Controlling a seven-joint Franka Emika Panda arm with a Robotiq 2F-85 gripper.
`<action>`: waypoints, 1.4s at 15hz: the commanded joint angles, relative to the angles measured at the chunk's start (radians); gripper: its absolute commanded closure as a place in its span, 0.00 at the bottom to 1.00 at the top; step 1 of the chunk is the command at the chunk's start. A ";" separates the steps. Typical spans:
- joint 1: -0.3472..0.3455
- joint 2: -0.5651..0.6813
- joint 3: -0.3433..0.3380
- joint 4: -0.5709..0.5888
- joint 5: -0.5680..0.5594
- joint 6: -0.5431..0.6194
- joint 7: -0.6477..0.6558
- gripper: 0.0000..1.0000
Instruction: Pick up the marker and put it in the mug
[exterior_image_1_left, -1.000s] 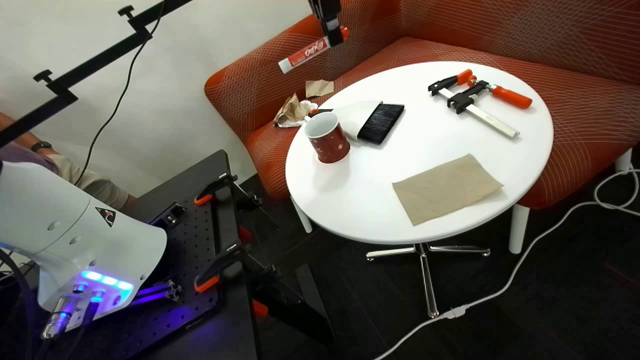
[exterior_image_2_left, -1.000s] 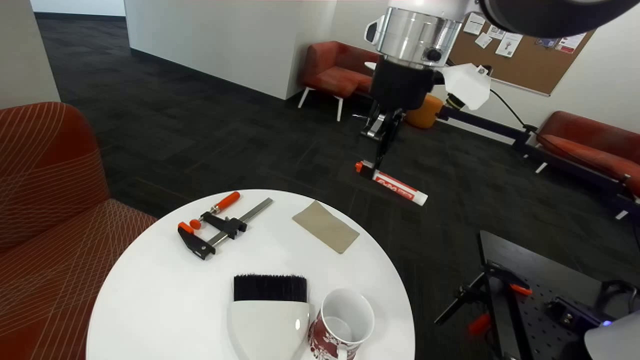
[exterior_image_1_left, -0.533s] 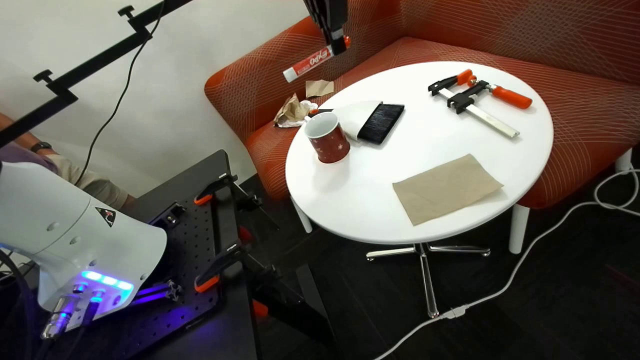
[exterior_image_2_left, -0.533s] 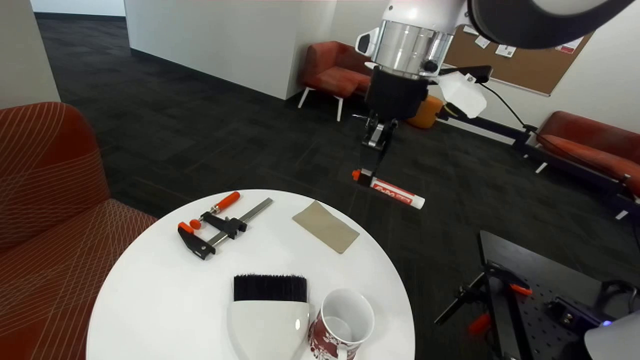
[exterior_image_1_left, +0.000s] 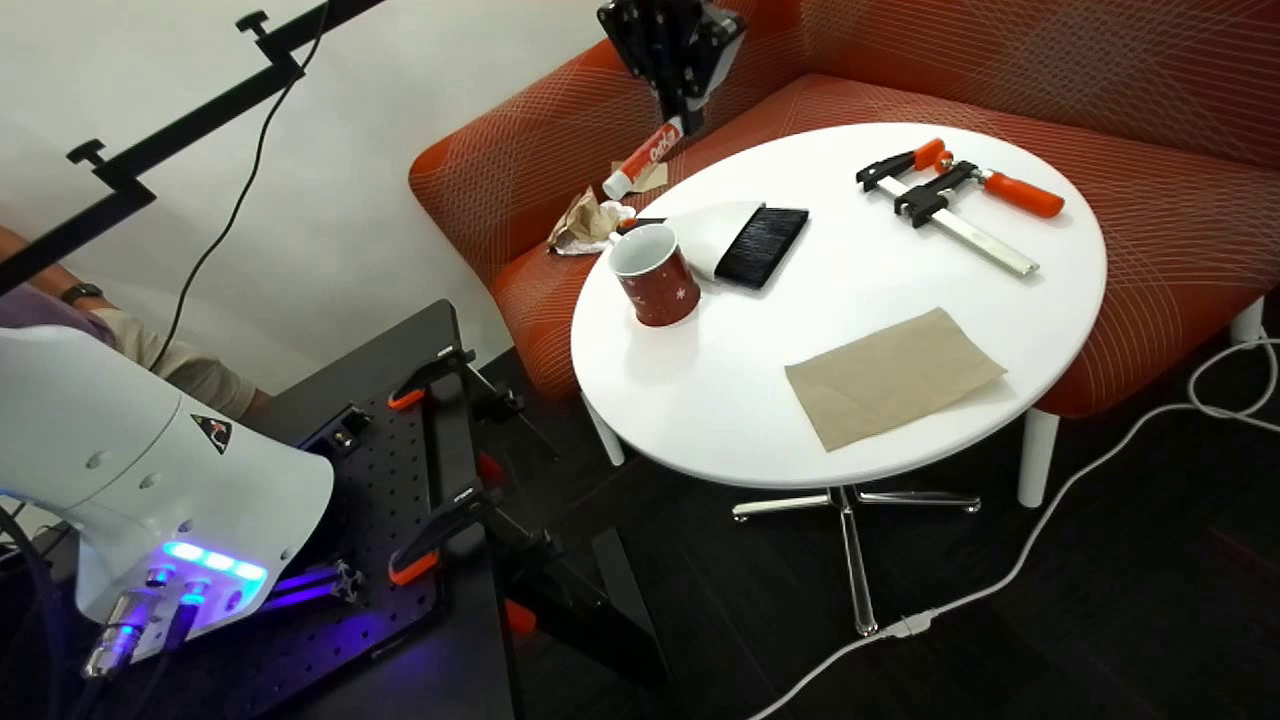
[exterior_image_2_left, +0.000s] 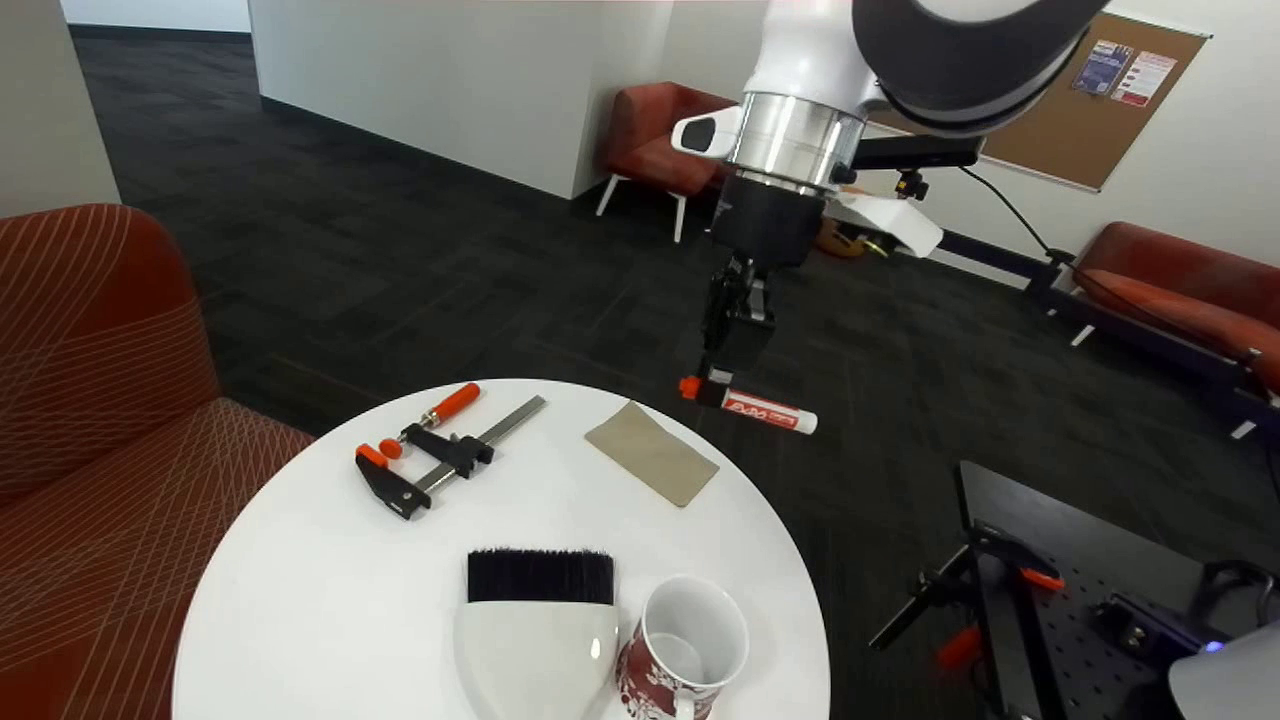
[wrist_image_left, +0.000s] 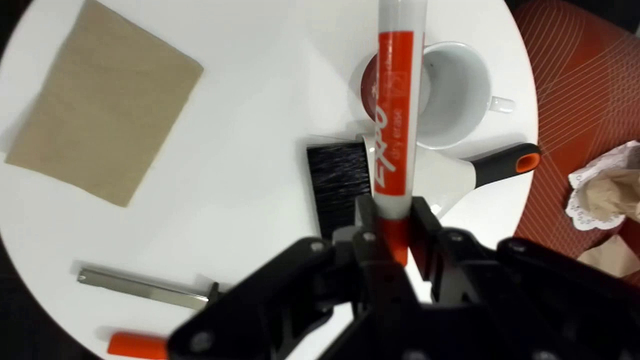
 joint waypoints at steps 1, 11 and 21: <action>-0.060 0.023 0.051 0.020 0.131 0.002 -0.264 0.95; -0.114 0.024 0.064 0.022 0.505 -0.192 -0.992 0.95; -0.091 0.034 0.000 0.021 0.533 -0.478 -1.366 0.95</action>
